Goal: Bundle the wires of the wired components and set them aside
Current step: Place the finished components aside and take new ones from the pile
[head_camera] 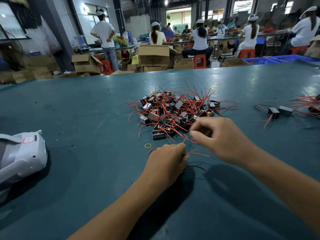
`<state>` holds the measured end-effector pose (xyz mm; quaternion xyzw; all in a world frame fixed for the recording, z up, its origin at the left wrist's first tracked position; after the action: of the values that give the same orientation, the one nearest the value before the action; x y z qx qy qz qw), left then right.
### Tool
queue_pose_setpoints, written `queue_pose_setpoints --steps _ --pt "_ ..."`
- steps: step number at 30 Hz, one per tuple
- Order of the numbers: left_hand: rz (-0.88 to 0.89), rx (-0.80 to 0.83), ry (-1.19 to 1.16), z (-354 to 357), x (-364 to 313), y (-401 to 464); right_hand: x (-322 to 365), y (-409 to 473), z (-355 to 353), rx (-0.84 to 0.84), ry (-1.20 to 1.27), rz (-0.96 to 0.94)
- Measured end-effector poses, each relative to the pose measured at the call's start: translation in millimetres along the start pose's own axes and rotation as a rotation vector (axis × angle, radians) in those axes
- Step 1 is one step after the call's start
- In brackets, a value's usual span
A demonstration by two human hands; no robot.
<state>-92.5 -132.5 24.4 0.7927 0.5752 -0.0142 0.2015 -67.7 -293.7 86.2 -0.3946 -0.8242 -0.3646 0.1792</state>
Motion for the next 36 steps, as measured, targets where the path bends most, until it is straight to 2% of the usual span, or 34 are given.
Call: queue_pose_setpoints --steps 4,6,8,12,19,21,23,26,30,33,34,36 --pt "-0.009 -0.015 -0.072 1.8 3.1 -1.1 38.3 65.2 41.0 0.286 -0.221 -0.233" --pt "-0.009 -0.014 -0.075 2.1 3.3 -0.6 39.5 95.0 72.9 0.456 -0.400 -0.277" --pt "0.005 -0.007 -0.071 2.2 3.9 -0.5 31.6 117.3 97.3 0.555 -0.582 -0.282" --pt "0.015 0.008 -0.087 1.9 5.4 -0.8 10.5 138.2 117.7 0.559 -0.910 -0.249" --pt "0.012 -0.013 -0.058 4.7 6.3 1.2 -0.7 127.2 128.6 0.551 -1.010 -0.365" --pt "0.020 -0.014 -0.075 4.4 6.8 -0.4 1.0 127.7 121.7 0.550 -0.915 -0.326" --pt "0.024 -0.024 -0.100 2.2 6.6 -2.1 6.6 130.9 106.3 0.476 -0.671 -0.218" --pt "0.021 -0.029 -0.107 0.0 5.5 -1.1 19.1 131.2 72.2 0.221 -0.235 -0.084" --pt "0.004 -0.042 -0.141 0.6 6.9 -1.7 21.0 108.1 24.3 -0.084 0.027 -0.033" --pt "0.023 -0.044 -0.139 1.9 7.4 -1.6 0.1 81.5 -3.9 -0.228 0.153 0.088" --pt "0.028 -0.047 -0.142 2.3 7.3 -1.4 -9.1 70.6 -11.0 -0.264 0.260 0.162" --pt "0.039 -0.060 -0.144 2.8 7.7 -1.5 -26.1 46.8 -21.9 -0.312 0.627 0.310"
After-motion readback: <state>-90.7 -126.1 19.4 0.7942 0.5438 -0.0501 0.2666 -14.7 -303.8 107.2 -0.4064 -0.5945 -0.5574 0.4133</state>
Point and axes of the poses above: each hand's wrist, its own y-axis towards the middle knuckle, its own z-axis out of the palm, x = y × z, the point moved 2 cm from there along y, towards the middle knuckle, and after that the axes turned 1 degree about y, right-handed, at the moved point
